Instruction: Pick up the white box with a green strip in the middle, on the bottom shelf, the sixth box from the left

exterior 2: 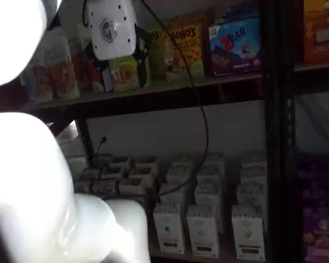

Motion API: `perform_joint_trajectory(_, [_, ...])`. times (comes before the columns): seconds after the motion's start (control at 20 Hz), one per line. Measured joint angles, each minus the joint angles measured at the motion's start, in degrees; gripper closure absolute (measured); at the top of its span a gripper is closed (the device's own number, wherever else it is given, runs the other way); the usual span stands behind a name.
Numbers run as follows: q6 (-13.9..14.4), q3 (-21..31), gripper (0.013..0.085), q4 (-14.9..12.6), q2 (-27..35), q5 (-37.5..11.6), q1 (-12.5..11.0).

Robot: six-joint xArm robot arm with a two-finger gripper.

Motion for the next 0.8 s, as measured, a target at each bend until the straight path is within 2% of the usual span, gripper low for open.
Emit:
perform_joint_trajectory(0.05, [-0.4, -0.1, 0.013, 1.0, 0.2, 0.4, -0.9])
perform_joint_trajectory(0.1, [-1.4, -0.6, 0.013, 3.4, 0.8, 1.5, -3.2])
perform_joint_trajectory(0.15, [-2.1, -0.6, 0.013, 5.0, 0.9, 1.7, -4.5])
perform_joint_trajectory(0.3, [-2.4, -0.3, 0.013, 5.8, 0.7, 1.4, -4.9])
perform_joint_trajectory(0.4, [-1.9, -0.1, 0.013, 5.0, 0.7, 1.1, -4.0])
perform_joint_trajectory(0.6, [0.2, 2.4, 0.013, -0.2, 0.2, -1.6, 0.5])
perform_joint_trajectory(0.7, [0.3, 4.9, 0.013, -1.5, -0.6, -4.3, 1.0])
perform_joint_trajectory(0.8, [-0.3, 7.4, 0.013, -1.5, -1.3, -7.0, 0.3])
